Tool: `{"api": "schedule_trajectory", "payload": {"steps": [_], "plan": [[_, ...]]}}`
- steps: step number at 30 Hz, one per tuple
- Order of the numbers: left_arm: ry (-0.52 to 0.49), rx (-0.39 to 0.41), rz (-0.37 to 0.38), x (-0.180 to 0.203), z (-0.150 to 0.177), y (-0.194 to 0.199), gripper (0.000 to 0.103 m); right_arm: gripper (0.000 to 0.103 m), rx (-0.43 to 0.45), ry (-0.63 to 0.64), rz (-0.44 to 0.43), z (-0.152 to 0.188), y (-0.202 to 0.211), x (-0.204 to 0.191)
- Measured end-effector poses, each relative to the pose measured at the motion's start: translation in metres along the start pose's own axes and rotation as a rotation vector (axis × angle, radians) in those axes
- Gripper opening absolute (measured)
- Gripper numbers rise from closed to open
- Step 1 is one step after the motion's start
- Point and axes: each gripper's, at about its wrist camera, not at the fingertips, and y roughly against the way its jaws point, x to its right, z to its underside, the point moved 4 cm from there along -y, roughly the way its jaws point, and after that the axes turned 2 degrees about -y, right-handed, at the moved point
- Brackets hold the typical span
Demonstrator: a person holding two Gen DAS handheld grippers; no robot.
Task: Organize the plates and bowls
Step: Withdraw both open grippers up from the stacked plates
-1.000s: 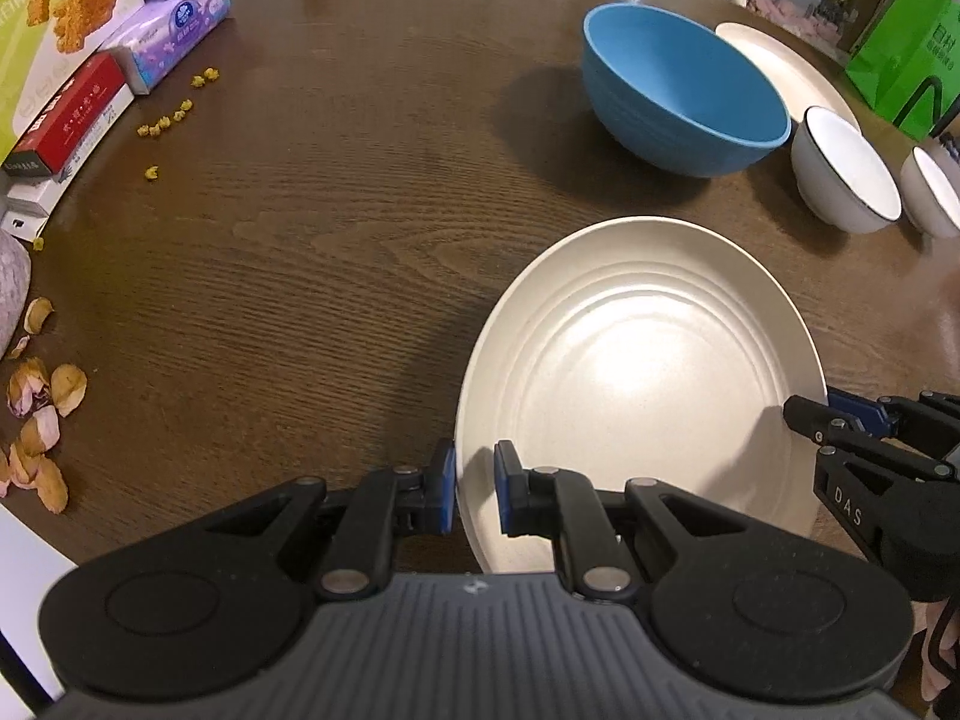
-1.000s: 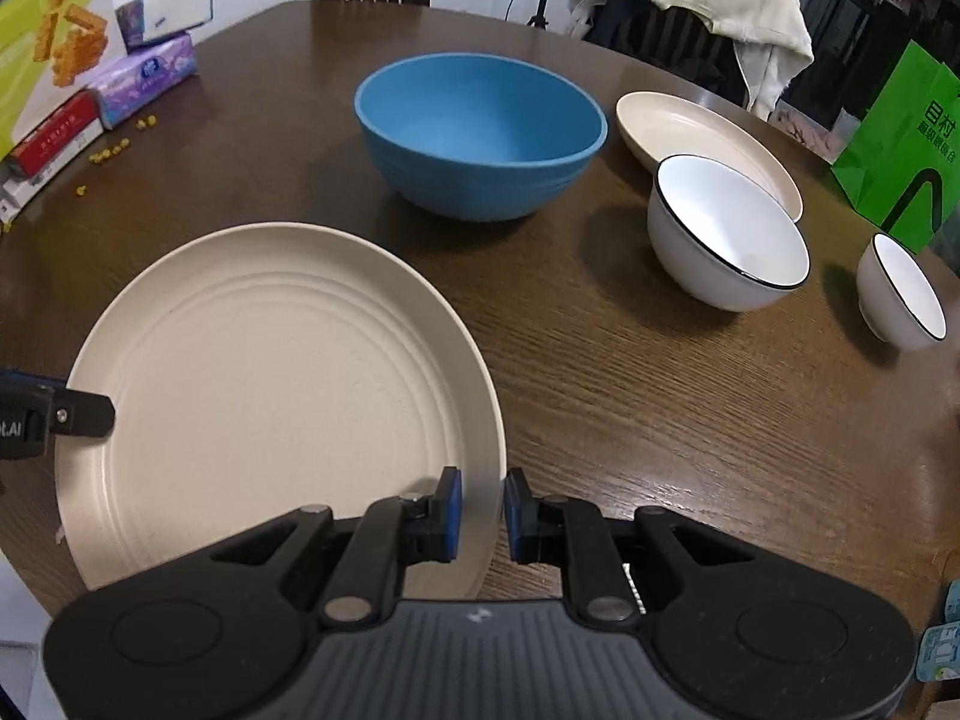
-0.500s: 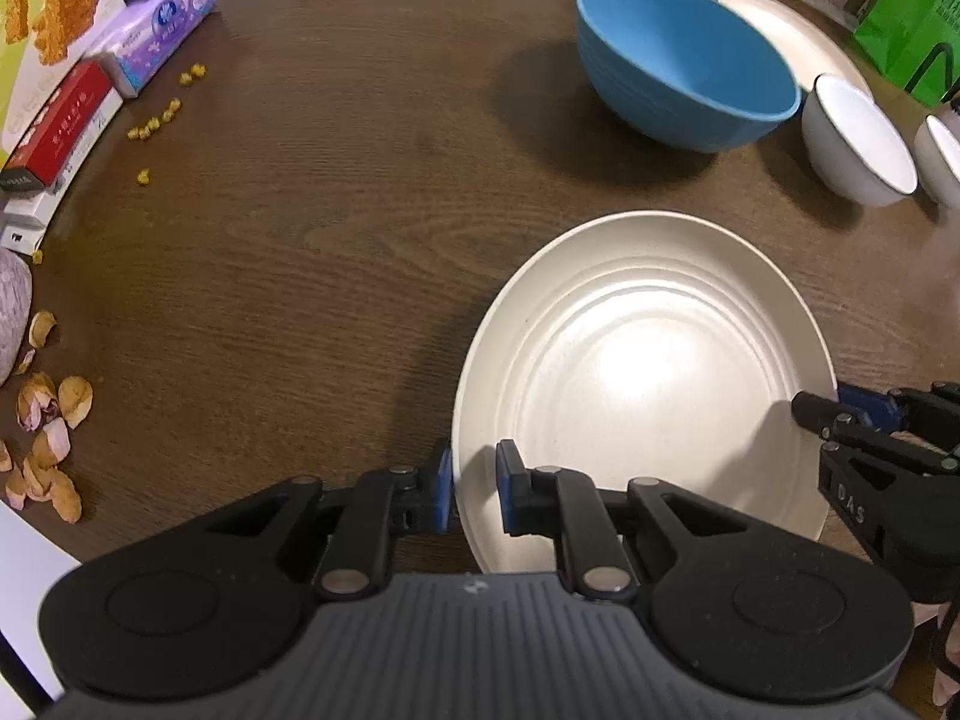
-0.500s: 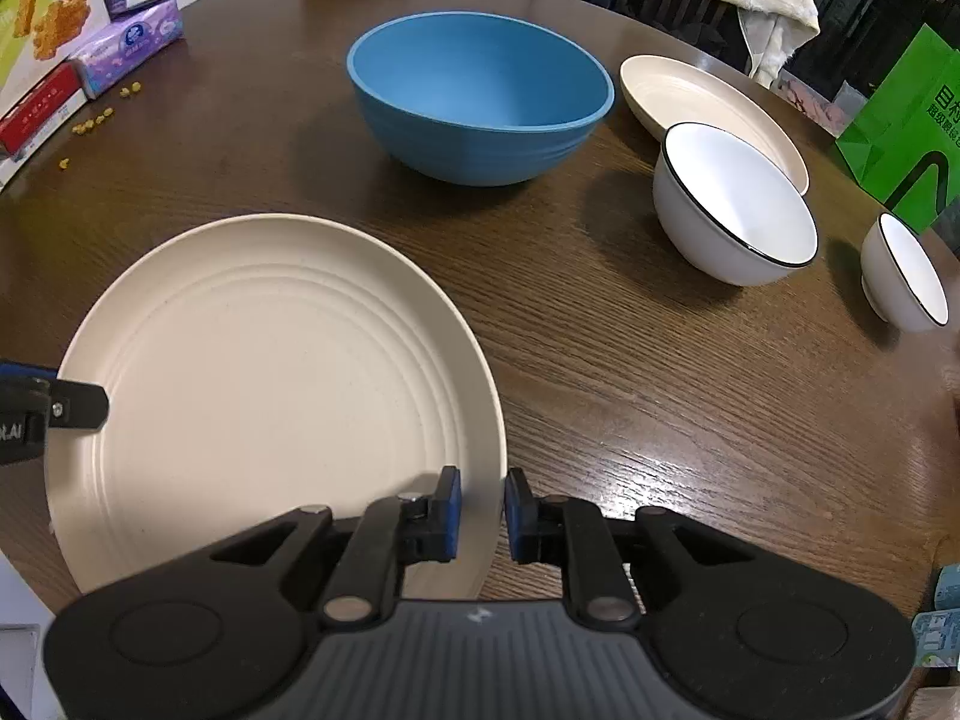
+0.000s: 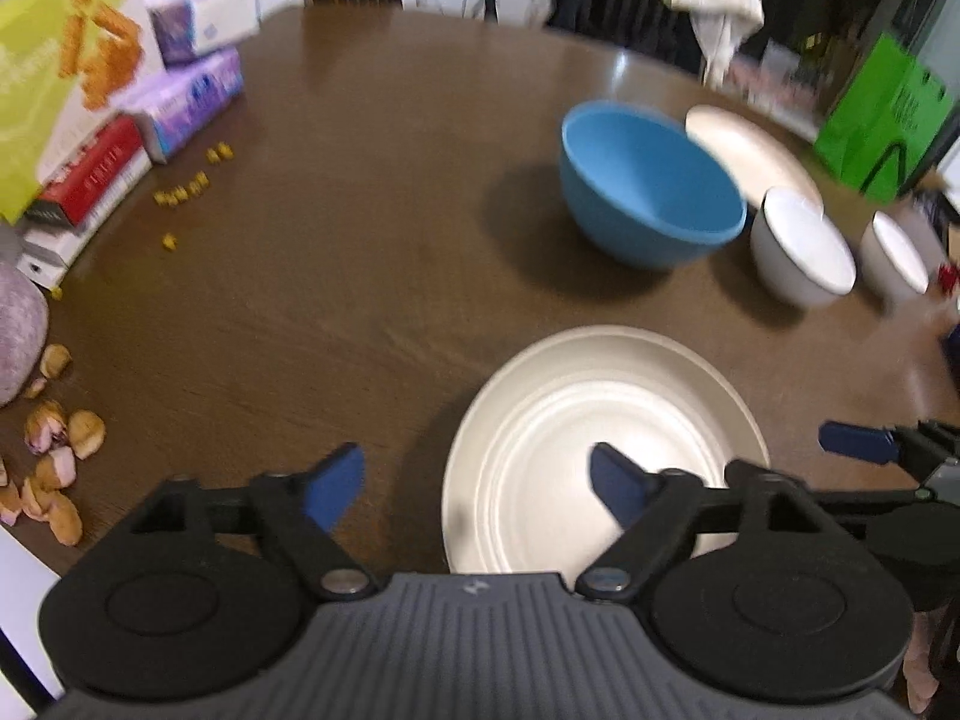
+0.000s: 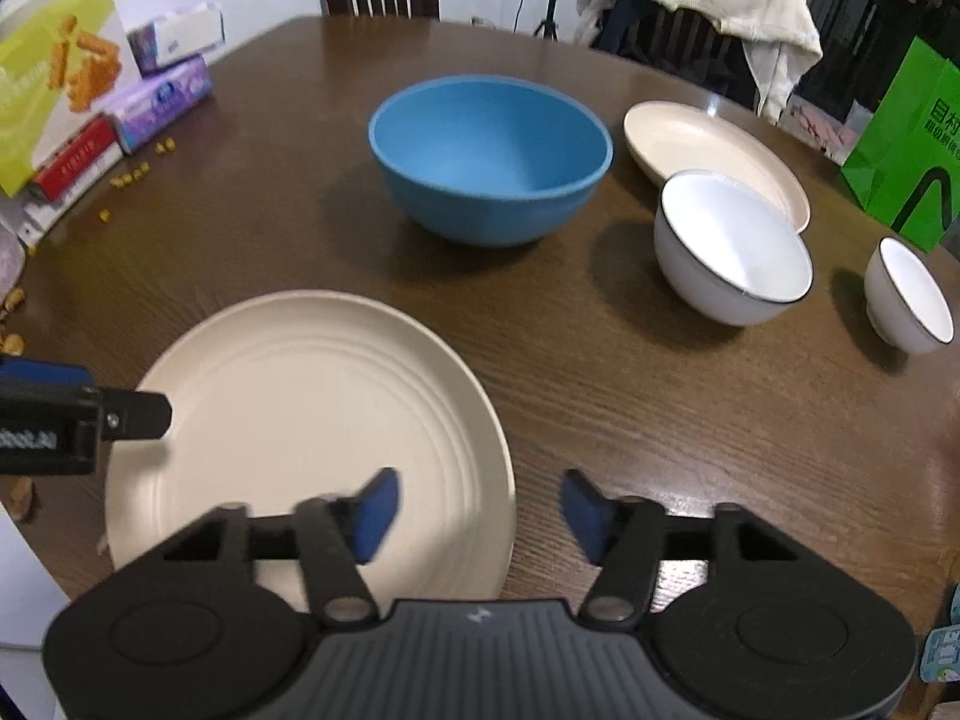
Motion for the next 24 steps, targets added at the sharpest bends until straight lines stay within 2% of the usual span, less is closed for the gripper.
{"api": "schedule_trajectory", "payload": {"steps": [2,3,6,7,8,13,24], "plan": [[0.010,0.058,-0.002,-0.003,0.000,0.009,0.101,0.084,0.021,-0.012,-0.013,0.000,0.006,0.003],[0.013,0.094,-0.010,-0.004,0.002,0.014,0.103,0.087,0.032,-0.021,-0.019,0.001,0.009,0.005],[0.008,0.168,-0.032,-0.003,0.006,0.028,0.103,0.090,0.053,-0.051,-0.035,0.004,0.016,0.009],[0.005,0.183,-0.034,-0.002,0.008,0.031,0.103,0.094,0.059,-0.063,-0.042,0.005,0.019,0.011],[0.006,0.193,-0.034,-0.002,0.009,0.035,0.103,0.103,0.066,-0.074,-0.045,0.006,0.022,0.013],[0.012,0.222,-0.020,-0.003,0.017,0.046,0.103,0.103,0.105,-0.101,-0.055,0.012,0.037,0.016],[0.004,0.280,-0.018,-0.009,0.032,0.075,0.103,0.103,0.135,-0.126,-0.052,0.021,0.056,0.015]]}}
